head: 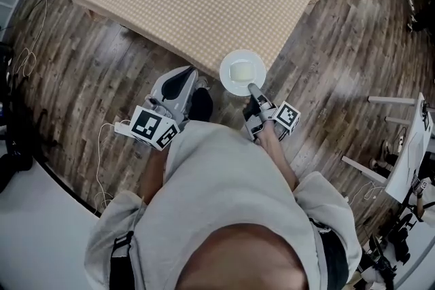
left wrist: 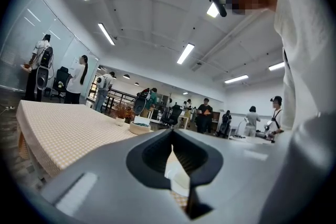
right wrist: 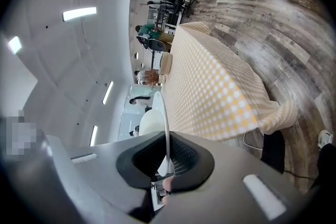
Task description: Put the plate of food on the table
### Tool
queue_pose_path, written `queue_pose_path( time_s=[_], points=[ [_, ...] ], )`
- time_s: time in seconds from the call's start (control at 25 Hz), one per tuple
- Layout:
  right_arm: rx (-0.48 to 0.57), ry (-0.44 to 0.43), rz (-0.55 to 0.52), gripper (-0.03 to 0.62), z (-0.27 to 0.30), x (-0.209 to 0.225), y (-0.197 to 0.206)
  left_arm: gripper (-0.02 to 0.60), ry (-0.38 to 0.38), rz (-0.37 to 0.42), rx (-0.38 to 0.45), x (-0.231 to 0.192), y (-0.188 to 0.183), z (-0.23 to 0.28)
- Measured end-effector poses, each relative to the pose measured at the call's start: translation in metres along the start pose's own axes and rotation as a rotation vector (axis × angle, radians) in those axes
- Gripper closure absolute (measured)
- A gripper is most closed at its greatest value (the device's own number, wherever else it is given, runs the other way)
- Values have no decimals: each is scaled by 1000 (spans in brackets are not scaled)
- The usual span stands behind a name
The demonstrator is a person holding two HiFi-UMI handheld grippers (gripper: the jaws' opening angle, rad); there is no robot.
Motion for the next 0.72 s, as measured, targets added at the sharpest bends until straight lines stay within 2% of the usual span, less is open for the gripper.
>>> queue_pose_path(
  time_s=[0.28, 0.72],
  points=[
    [18, 11, -6, 583, 70, -36, -19, 572, 16, -14, 2, -72, -11, 38],
    [124, 1, 8, 583, 130, -77, -62, 572, 149, -32, -4, -129, -19, 113]
  ],
)
Point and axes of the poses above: the fingertips, and each gripper's own axes: z forward along the fingers, x to its right, y out of its underside, the point moved 1 cm from there along -z, backward along the fingers, and after that the axes turned 12 degrees about z, right-handed, at the moved point
